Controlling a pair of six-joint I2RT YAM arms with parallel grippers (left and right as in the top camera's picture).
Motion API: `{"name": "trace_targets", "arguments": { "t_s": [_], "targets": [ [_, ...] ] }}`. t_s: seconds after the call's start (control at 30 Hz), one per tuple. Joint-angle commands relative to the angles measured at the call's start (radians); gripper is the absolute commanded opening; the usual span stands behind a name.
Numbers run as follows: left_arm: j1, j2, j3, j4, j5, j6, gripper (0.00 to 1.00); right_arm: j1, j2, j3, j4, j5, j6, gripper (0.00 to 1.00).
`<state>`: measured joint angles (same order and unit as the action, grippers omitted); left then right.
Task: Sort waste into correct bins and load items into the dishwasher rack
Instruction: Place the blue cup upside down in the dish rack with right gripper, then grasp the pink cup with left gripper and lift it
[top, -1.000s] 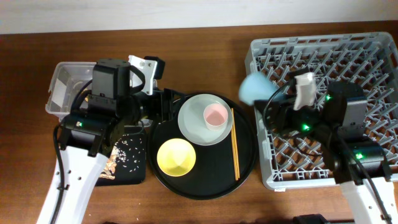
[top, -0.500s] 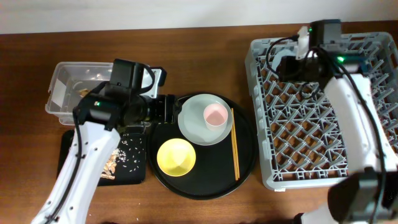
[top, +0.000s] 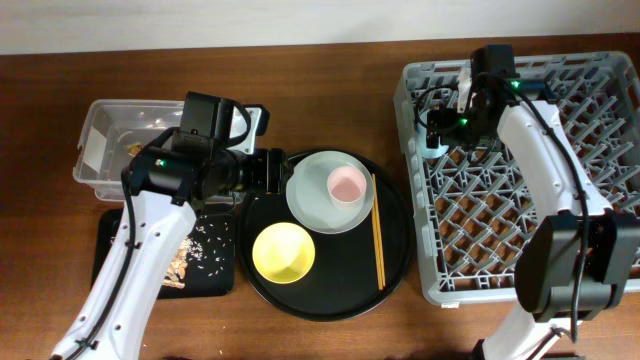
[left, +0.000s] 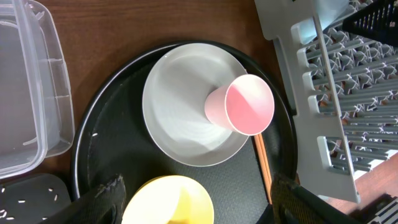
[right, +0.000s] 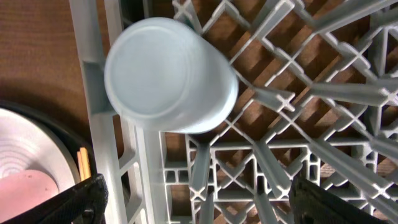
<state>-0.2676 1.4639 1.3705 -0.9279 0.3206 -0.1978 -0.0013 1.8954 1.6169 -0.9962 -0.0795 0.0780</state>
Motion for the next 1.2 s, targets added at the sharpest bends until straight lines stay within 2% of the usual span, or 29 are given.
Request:
{"name": "trace_targets", "arguments": {
  "t_s": [0.0,0.1,0.17,0.23,0.33,0.5,0.53,0.57,0.6,0.63,0.7,0.8,0.83,0.87,0.9,0.97,1.03,1.07,1.1,1.17],
  "targets": [
    [-0.001,0.003,-0.003,0.008,-0.006,0.001,0.74,-0.005,-0.095,0.062,-0.043,-0.025,0.000,0.94],
    [-0.042,0.020,-0.003,0.052,-0.007,-0.045,0.73,-0.005,-0.204,0.072,-0.103,-0.064,0.000,0.95],
    [-0.096,0.058,-0.003,0.095,-0.026,-0.076,0.68,-0.005,-0.278,0.072,-0.135,-0.102,0.000,0.96],
    [-0.162,0.125,-0.003,0.130,-0.113,-0.151,0.67,-0.005,-0.352,0.072,-0.169,-0.112,0.000,0.99],
    [-0.248,0.288,-0.003,0.207,-0.128,-0.154,0.67,-0.006,-0.478,0.072,-0.238,-0.111,0.000,0.99],
    [-0.266,0.451,-0.003,0.307,-0.162,-0.158,0.50,-0.006,-0.514,0.072,-0.335,-0.104,0.000,0.99],
    [-0.267,0.470,-0.003,0.317,-0.162,-0.158,0.43,-0.005,-0.515,0.072,-0.346,-0.104,0.000,0.99],
    [-0.266,0.478,-0.003,0.319,-0.162,-0.158,0.34,-0.005,-0.515,0.072,-0.348,-0.104,0.000,0.99],
    [-0.266,0.478,-0.003,0.319,-0.162,-0.158,0.13,-0.005,-0.515,0.072,-0.348,-0.104,0.000,0.99],
    [-0.266,0.476,0.002,0.319,-0.161,-0.158,0.04,-0.006,-0.515,0.072,-0.348,-0.104,0.000,0.99],
    [-0.258,0.462,0.040,0.299,-0.161,-0.158,0.01,-0.006,-0.515,0.072,-0.348,-0.105,0.000,0.99],
    [-0.215,0.393,0.131,0.182,-0.133,-0.156,0.00,-0.005,-0.521,0.072,-0.347,-0.144,-0.031,0.99],
    [-0.191,0.352,0.177,0.132,-0.079,-0.141,0.00,-0.006,-0.523,0.072,-0.347,-0.217,-0.097,0.99],
    [-0.152,0.298,0.230,0.078,0.093,-0.085,0.00,-0.006,-0.523,0.072,-0.348,-0.351,-0.176,0.99],
    [-0.123,0.269,0.245,0.069,0.230,-0.051,0.00,-0.006,-0.523,0.072,-0.350,-0.432,-0.209,0.99],
    [-0.042,0.213,0.248,0.083,0.594,0.008,0.00,-0.006,-0.523,0.072,-0.353,-0.584,-0.276,0.99],
    [0.084,0.185,0.248,0.121,1.163,0.110,0.00,-0.005,-0.523,0.072,-0.354,-0.908,-0.437,0.99],
    [0.119,0.185,0.248,0.129,1.254,0.106,0.00,-0.005,-0.522,0.072,-0.354,-1.025,-0.497,0.99],
    [0.135,0.185,0.248,0.129,1.252,0.113,0.00,-0.005,-0.521,0.072,-0.349,-1.130,-0.550,0.99],
    [0.130,0.186,0.248,0.130,1.254,0.117,0.00,-0.004,-0.516,0.072,-0.346,-1.182,-0.600,0.99]
  ]
}}
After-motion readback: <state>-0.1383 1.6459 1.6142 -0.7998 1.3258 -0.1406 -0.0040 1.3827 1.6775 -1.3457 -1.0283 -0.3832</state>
